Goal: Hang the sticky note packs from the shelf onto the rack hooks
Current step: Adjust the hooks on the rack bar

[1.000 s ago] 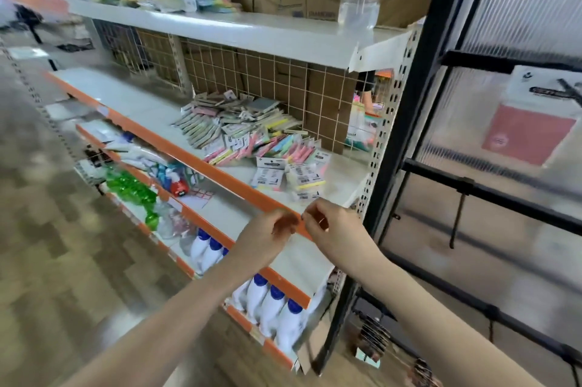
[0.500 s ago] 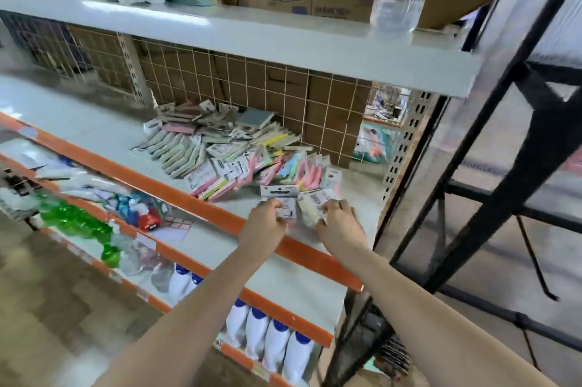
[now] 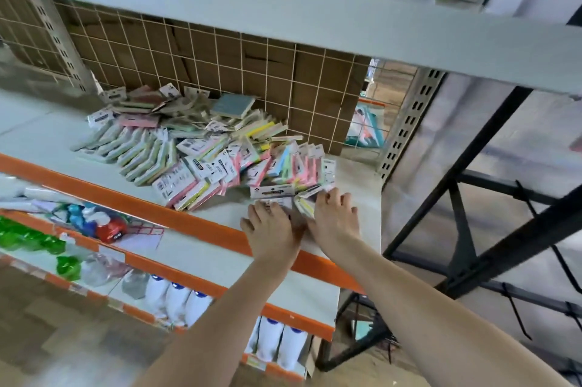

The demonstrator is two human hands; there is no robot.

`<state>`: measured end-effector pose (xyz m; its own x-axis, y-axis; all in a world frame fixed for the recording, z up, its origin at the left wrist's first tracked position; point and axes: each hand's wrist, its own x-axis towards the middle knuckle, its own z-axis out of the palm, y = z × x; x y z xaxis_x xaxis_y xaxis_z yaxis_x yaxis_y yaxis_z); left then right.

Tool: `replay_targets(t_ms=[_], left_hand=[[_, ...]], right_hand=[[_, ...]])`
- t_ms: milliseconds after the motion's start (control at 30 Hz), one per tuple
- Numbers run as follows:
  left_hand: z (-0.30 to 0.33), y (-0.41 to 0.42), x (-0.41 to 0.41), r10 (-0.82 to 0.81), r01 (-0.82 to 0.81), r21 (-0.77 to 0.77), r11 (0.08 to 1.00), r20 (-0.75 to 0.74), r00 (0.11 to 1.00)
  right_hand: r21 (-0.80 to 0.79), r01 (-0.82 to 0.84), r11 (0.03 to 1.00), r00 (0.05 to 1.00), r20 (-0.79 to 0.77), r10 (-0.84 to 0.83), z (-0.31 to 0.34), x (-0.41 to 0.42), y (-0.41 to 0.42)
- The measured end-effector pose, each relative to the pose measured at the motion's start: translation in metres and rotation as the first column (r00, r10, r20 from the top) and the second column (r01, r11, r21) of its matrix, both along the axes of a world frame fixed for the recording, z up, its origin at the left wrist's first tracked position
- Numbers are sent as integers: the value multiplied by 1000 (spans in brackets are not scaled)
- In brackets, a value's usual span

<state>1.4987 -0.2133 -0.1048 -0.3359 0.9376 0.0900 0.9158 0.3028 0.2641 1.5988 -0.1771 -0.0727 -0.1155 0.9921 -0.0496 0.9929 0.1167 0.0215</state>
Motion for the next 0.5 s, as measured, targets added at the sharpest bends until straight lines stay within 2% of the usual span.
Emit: replay_targets(t_ms=[100,233,367,433,500], left_hand=[[9,6,1,-30,23,-91,996,-70,997],[22,11,5,-79,70,-210,975,-33,996],[32,6,1,-107,110,-211,971,28,994],[37,5,-4,-133,149,-160,976,104,986],[46,5,-11,-137,154,-33,987,298,945]], right_hand=[[36,8,999,1000,25,-9,-3,-4,-6],[104,-47,993,998,50,42,-2,-1,-13],[116,-112,987,993,48,107,8,10,-16],[105,-92,990,994,-49,97,19,17,-17],[109,-26,994,969,-241,52,30,27,-17]])
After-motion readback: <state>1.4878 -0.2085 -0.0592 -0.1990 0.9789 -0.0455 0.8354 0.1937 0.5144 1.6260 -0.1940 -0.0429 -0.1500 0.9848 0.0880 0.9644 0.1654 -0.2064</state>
